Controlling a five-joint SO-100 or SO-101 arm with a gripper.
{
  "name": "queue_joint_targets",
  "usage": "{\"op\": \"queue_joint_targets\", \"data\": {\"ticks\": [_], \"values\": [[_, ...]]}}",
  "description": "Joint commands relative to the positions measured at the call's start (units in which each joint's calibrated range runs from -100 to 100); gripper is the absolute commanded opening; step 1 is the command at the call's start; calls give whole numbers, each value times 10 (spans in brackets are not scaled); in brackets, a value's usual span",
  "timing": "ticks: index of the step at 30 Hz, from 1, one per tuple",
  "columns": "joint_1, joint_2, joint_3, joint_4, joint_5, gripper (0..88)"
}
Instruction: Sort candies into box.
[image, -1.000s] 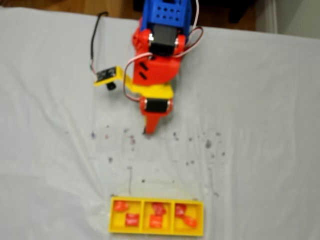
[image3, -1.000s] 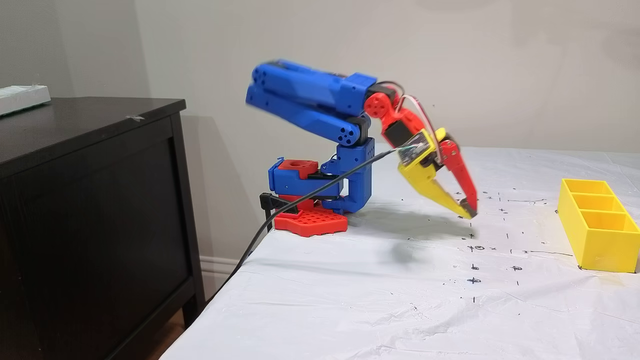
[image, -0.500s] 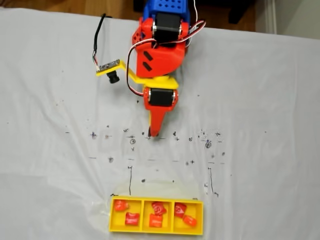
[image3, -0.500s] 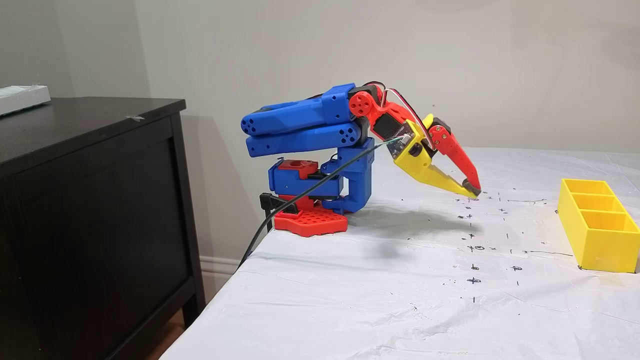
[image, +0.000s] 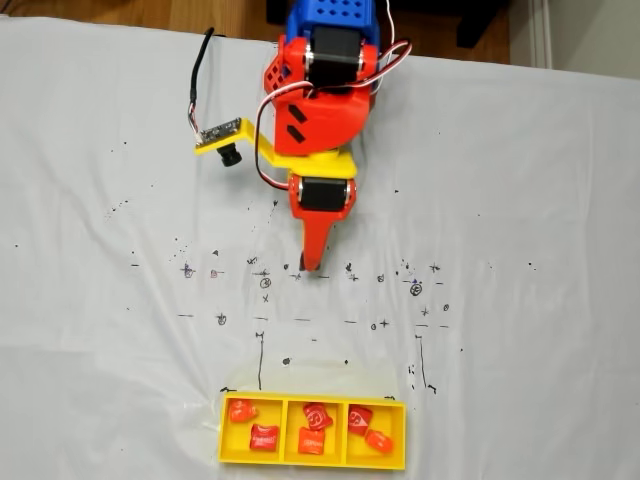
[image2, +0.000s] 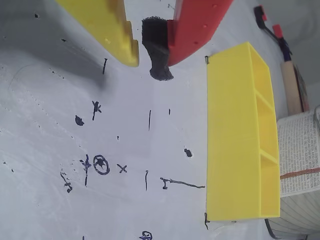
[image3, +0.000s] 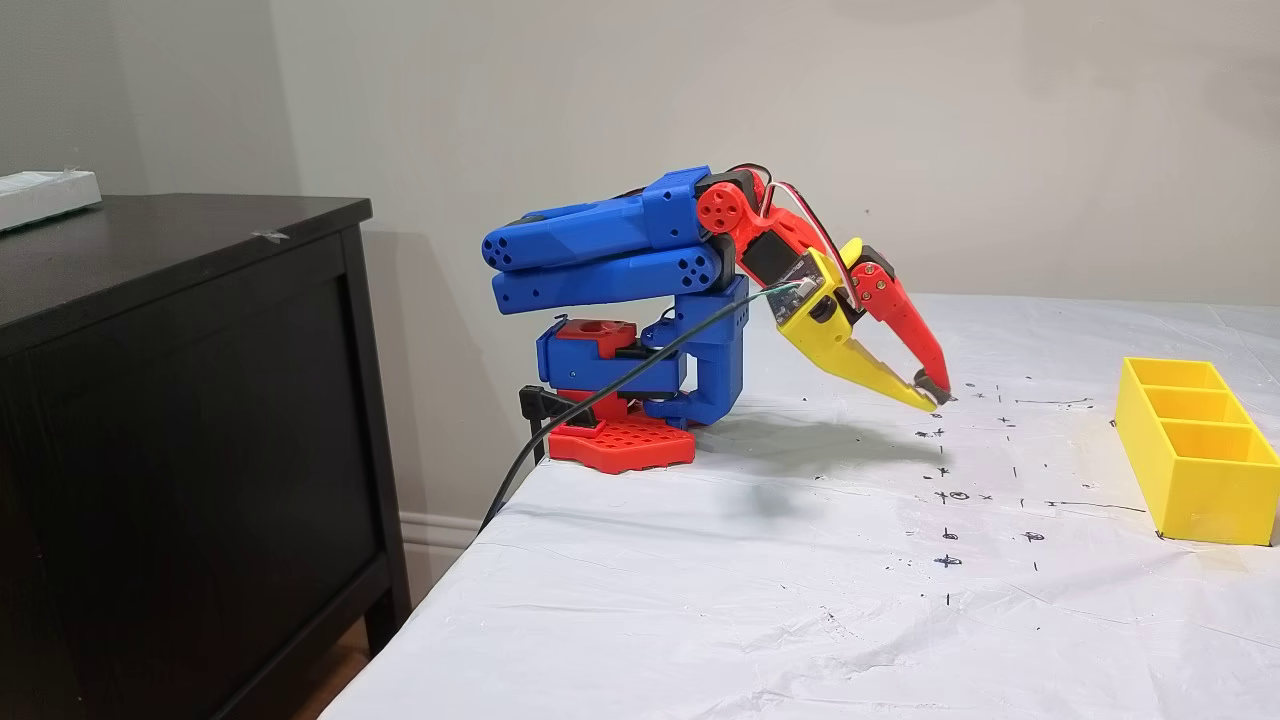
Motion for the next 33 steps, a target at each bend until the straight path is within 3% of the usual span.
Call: {"op": "queue_joint_targets", "data": {"ticks": [1,10,14,33], "values": [[-5,-4,-5,-2,-14,63],[-8,-4,-6,1,-19,2],[7,-4,-11,14,-50,2],[-8,-4,-12,17,-42,2]]}}
